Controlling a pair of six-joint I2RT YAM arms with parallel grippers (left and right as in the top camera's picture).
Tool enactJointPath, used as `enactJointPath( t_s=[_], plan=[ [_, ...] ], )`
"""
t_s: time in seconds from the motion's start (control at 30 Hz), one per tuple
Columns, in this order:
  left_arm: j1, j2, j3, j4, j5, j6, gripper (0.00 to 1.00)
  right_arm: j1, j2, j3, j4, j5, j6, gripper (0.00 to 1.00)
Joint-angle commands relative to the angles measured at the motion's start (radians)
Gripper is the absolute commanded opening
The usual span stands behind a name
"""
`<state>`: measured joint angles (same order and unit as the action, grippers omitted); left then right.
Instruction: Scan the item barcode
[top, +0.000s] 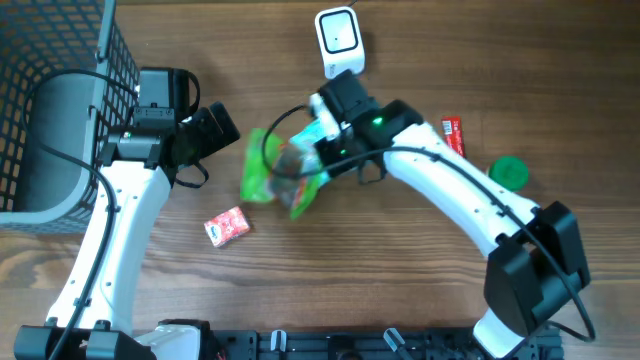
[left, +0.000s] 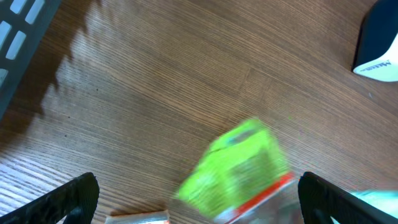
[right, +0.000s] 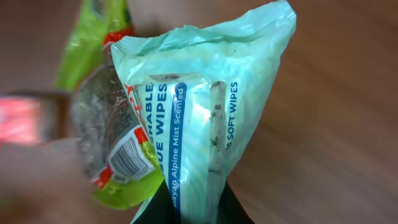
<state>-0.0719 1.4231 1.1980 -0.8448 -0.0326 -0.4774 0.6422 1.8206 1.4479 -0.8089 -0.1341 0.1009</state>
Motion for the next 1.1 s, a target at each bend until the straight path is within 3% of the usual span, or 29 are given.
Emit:
enactJointPath(
  t_s=[0.0,0.07,0.33,0.4,0.47,0.5,0.53,0.57,0.8,0.83,0.87,0.9,1.07],
  plan=[
    [0.003,0.0,0.006,0.002,-0.003,-0.009,1.0,0.06,-0.006,0.011,0.031,-0.172,-0.056,0.06],
    [0.003,0.0,0.006,0.002,-0.003,-0.009,1.0,0.056,-0.019,0.013,0.039,-0.043,-0.043,0.05],
    [0.003,0.0,0.006,0.003,-0.003,-0.009,1.0,0.044,-0.003,-0.05,0.059,0.031,0.059,0.05],
    [0.003,0.0,0.006,0.16,-0.002,-0.01,1.0,0.043,-0.003,-0.049,0.069,0.031,0.086,0.05],
    [0.002,-0.005,0.006,0.167,0.122,-0.009,1.0,0.014,-0.003,-0.05,0.058,0.029,0.119,0.06],
    [-0.005,0.005,0.005,0.153,0.234,-0.009,0.99,-0.011,0.002,-0.05,0.048,0.014,0.117,0.2],
    [-0.027,0.025,0.0,0.131,0.26,-0.002,0.52,-0.024,0.009,-0.05,0.044,0.01,0.11,0.2],
    [-0.053,0.051,-0.014,0.105,0.26,-0.002,0.34,-0.028,0.024,-0.05,0.045,0.006,0.11,0.2],
    [-0.284,0.312,-0.106,0.121,0.268,-0.003,0.26,-0.03,0.203,-0.05,0.072,0.008,0.134,0.2],
    [-0.299,0.341,-0.106,0.127,0.267,-0.003,0.24,-0.035,0.2,-0.048,0.071,0.01,0.135,0.23],
    [-0.306,0.374,-0.106,0.131,0.267,-0.003,0.17,-0.056,0.194,-0.045,0.072,0.011,0.134,0.37],
    [-0.304,0.396,-0.106,0.13,0.266,-0.002,0.16,-0.079,0.193,-0.045,0.07,0.008,0.135,0.43],
    [-0.296,0.406,-0.106,0.085,0.113,-0.002,0.16,-0.181,0.194,-0.05,0.014,-0.129,0.078,0.43]
  ],
)
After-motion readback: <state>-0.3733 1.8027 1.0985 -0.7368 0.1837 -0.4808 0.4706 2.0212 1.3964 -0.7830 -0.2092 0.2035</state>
